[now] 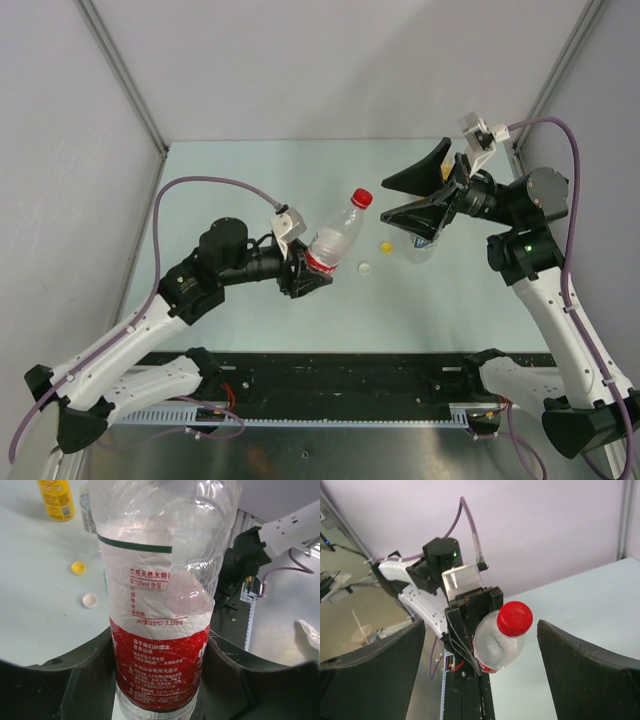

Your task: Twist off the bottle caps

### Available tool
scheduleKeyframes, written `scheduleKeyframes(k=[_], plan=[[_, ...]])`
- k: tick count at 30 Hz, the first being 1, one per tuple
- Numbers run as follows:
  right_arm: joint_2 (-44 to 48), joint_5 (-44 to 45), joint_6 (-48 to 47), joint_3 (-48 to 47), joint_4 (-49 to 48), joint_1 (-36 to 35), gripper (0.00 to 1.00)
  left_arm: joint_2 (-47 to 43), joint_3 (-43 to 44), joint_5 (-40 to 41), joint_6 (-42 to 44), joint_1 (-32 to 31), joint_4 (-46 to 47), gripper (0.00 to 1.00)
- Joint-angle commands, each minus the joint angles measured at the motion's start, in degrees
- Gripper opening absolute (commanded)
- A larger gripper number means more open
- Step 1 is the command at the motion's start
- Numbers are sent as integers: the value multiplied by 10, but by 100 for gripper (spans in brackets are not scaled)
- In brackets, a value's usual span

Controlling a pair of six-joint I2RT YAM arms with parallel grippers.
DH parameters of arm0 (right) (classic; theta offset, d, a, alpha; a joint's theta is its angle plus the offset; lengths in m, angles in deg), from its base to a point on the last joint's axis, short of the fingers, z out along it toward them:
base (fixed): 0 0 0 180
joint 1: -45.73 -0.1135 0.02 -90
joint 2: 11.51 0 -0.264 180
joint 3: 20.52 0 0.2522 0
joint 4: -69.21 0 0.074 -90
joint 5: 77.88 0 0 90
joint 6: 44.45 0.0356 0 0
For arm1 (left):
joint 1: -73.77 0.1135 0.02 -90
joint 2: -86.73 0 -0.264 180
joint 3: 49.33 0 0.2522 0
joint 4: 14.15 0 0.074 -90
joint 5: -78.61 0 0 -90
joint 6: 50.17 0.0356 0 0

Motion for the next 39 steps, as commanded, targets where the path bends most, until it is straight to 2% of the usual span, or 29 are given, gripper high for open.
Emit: scheduleKeyframes(k=[1, 7, 13, 18, 25, 33, 39], plan=[[-11, 73, 38, -2, -14, 3, 99, 8, 6, 60, -6, -2, 21, 26], [-26, 98, 82, -3, -16, 3, 99, 11, 2, 84, -6, -2, 21, 26], [-9, 122, 47, -2, 61, 6, 99, -6, -22, 113, -22, -2, 22, 26], [3, 142, 29, -2, 115, 6, 99, -13, -32, 106, -32, -2, 22, 25], [-14, 154, 30, -2, 118, 11, 98, -14, -42, 112, -30, -2, 22, 24], [-27, 278, 11, -3, 185, 6, 96, -6, -39, 127, -25, -5, 22, 19], [-34, 331, 23, -2, 188, -24, 94, 16, -15, 183, -27, -43, 21, 15]])
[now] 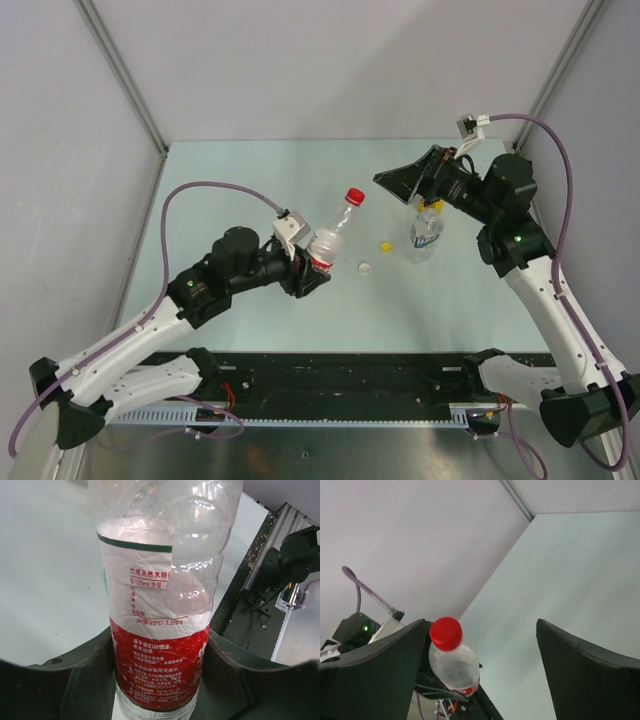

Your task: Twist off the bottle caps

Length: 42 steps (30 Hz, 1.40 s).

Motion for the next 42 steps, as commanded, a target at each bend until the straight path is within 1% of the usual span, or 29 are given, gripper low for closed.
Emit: scheduleKeyframes(k=[1, 7, 14, 25, 33, 35, 39, 42], plan=[[-2, 63, 4, -2, 1, -29, 94, 18, 30, 56, -9, -27, 17, 13], [-13, 104, 0, -3, -25, -76, 89, 39, 43, 113, -37, -46, 17, 7], [-17, 134, -6, -3, -13, -90, 86, 39, 50, 159, -41, -55, 16, 5], [-29, 141, -15, -3, -31, -110, 88, 48, 64, 177, -38, -64, 16, 4], [-34, 148, -11, -3, -38, -122, 84, 55, 73, 200, -26, -79, 14, 3], [-37, 145, -7, -3, -38, -124, 81, 57, 74, 201, -24, -81, 13, 3], [-49, 129, 10, -3, -72, -130, 67, 65, 77, 203, -20, -86, 11, 3], [-55, 124, 19, -2, -84, -134, 61, 67, 78, 203, -19, -89, 9, 3]])
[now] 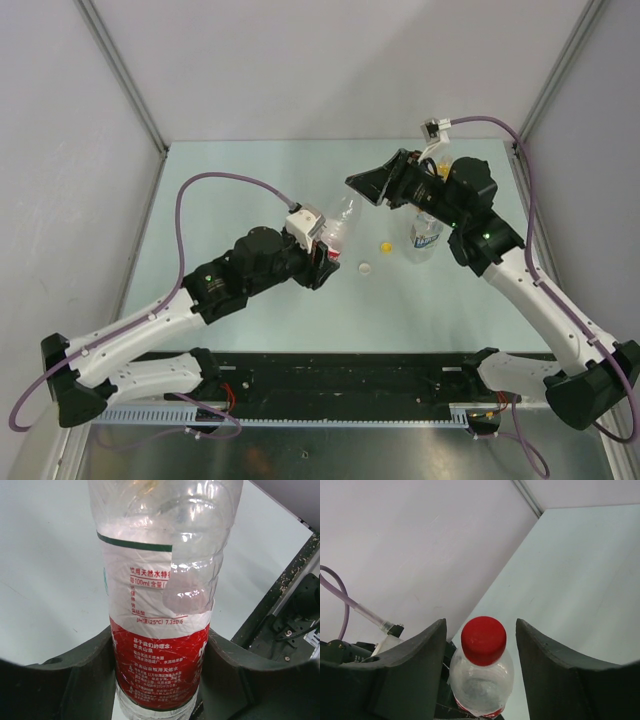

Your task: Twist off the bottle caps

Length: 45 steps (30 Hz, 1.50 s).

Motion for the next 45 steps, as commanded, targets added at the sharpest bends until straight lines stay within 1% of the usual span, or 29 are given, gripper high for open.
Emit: scheduleKeyframes(k=[1, 3, 6, 7, 9, 11, 13, 16, 18, 21, 24, 26, 28, 32, 33, 34, 37, 45], plan=[[-10, -10, 17, -3, -51, -8, 59, 2, 29, 16, 11, -7, 9, 3], [-12, -12, 19, -3, -55, -9, 53, 2, 29, 19, 12, -7, 8, 3], [-16, -12, 21, -3, -55, -9, 42, 3, 30, 22, 13, -7, 4, 4], [-18, -12, 22, -3, -54, -10, 39, 4, 30, 23, 14, -7, 4, 4], [-19, -13, 24, -2, -55, -10, 37, 6, 31, 22, 14, -8, 2, 4], [-19, -13, 26, -3, -59, -9, 38, 8, 30, 23, 14, -8, -1, 4], [-17, -14, 31, -4, -64, -8, 42, 7, 28, 24, 14, -8, -2, 4], [-16, -21, 44, -3, -72, -1, 56, 4, 25, 29, 16, -9, -5, 4], [-17, -24, 50, -5, -71, 4, 63, 4, 24, 32, 19, -9, -7, 5], [-26, -35, 53, -15, -62, 5, 62, 4, 26, 38, 22, -9, -14, 6], [-40, -52, 56, -27, -52, 5, 57, 4, 29, 42, 23, -9, -18, 6], [-47, -58, 59, -31, -48, 5, 50, 5, 30, 45, 25, -9, -20, 6], [-52, -61, 62, -34, -43, 6, 39, 5, 31, 51, 28, -9, -24, 7], [-58, -73, 62, -39, -39, 8, 11, 1, 31, 57, 32, -9, -31, 7], [-59, -77, 61, -39, -40, 8, 6, 0, 30, 56, 32, -9, -31, 7], [-58, -82, 60, -39, -44, 9, 3, -2, 30, 56, 32, -9, -31, 7], [-54, -97, 53, -39, -58, 11, 0, -6, 29, 54, 31, -8, -32, 7], [-37, -158, 43, -40, -106, 22, 0, -20, 23, 17, 25, -5, -16, 4]])
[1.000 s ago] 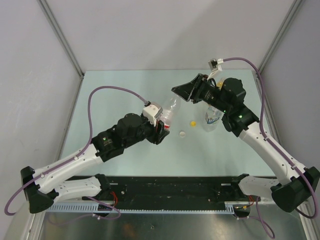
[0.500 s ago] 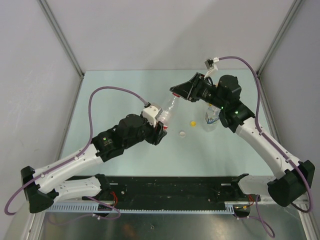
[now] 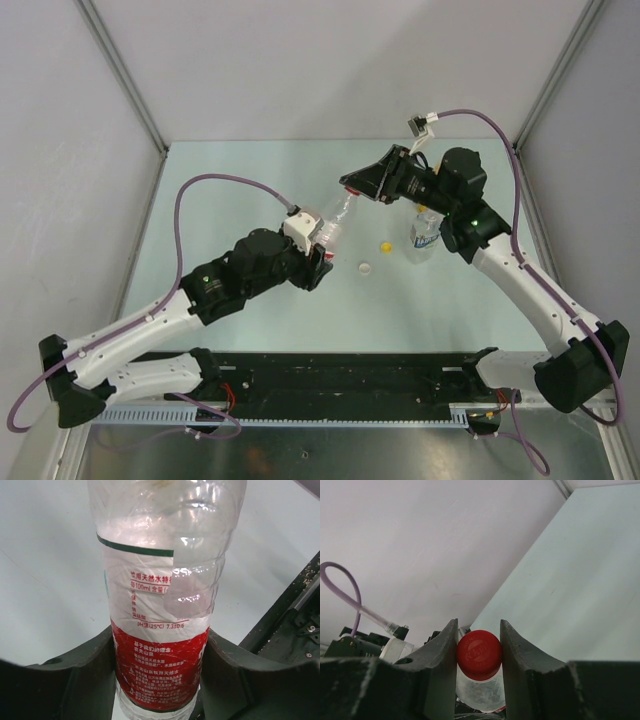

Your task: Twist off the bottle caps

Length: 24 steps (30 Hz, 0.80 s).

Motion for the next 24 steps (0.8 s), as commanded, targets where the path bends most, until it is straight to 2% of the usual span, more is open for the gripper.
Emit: scheduleKeyframes(k=[1, 15, 24], plan=[[22, -74, -7, -29, -65, 4, 0, -22, 16, -38, 2, 4, 30, 4], [31, -197, -3, -29, -131, 14, 0, -68, -54, -376, -50, 57, 189, 1], [42, -270, 7, -28, -190, 19, 0, -58, -85, -548, -114, 71, 334, 0]])
